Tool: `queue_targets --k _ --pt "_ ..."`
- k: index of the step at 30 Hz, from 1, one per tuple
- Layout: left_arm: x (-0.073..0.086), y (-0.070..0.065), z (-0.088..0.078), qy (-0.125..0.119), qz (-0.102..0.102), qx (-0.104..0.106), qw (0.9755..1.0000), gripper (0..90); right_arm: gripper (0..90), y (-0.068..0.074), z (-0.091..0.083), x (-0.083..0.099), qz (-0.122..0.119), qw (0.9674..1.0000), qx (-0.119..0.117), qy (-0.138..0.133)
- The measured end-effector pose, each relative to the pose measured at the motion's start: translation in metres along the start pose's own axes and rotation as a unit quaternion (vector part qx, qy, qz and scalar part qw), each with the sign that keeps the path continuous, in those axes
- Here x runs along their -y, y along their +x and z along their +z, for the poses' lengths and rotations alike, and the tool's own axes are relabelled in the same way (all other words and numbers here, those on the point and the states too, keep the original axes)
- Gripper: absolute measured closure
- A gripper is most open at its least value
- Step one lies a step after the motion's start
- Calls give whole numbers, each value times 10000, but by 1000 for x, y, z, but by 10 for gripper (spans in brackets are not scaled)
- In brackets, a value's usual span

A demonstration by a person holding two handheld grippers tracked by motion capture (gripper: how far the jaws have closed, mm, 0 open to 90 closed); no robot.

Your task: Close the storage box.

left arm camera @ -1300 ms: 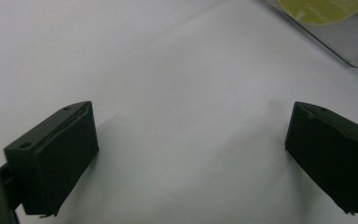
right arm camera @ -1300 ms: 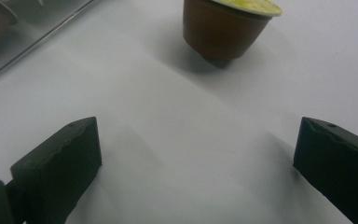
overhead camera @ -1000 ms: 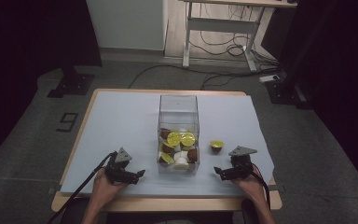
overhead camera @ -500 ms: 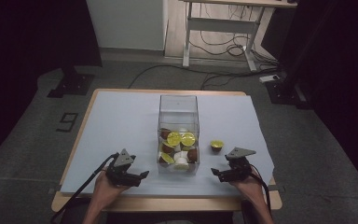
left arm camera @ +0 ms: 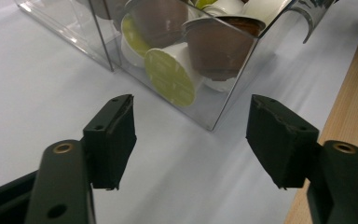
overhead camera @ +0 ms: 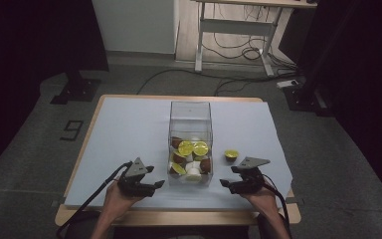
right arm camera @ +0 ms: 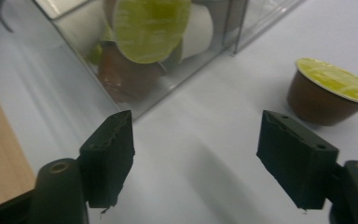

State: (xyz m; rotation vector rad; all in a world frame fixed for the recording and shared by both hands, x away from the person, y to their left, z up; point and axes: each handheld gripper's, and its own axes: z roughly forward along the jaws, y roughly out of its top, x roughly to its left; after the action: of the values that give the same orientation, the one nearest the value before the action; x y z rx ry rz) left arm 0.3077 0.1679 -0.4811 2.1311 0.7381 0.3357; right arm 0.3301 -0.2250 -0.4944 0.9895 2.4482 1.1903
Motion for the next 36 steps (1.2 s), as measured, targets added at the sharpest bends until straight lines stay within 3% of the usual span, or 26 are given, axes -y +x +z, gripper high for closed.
queue_targets --k 21,36 --pt "-10 -4 7 -20 139 186 9997 491 519 18 1 -18 -291 9981 -535 -56" --pt "-14 -5 11 -68 151 352 9992 597 667 28 3 -27 -496 9965 -668 -110"
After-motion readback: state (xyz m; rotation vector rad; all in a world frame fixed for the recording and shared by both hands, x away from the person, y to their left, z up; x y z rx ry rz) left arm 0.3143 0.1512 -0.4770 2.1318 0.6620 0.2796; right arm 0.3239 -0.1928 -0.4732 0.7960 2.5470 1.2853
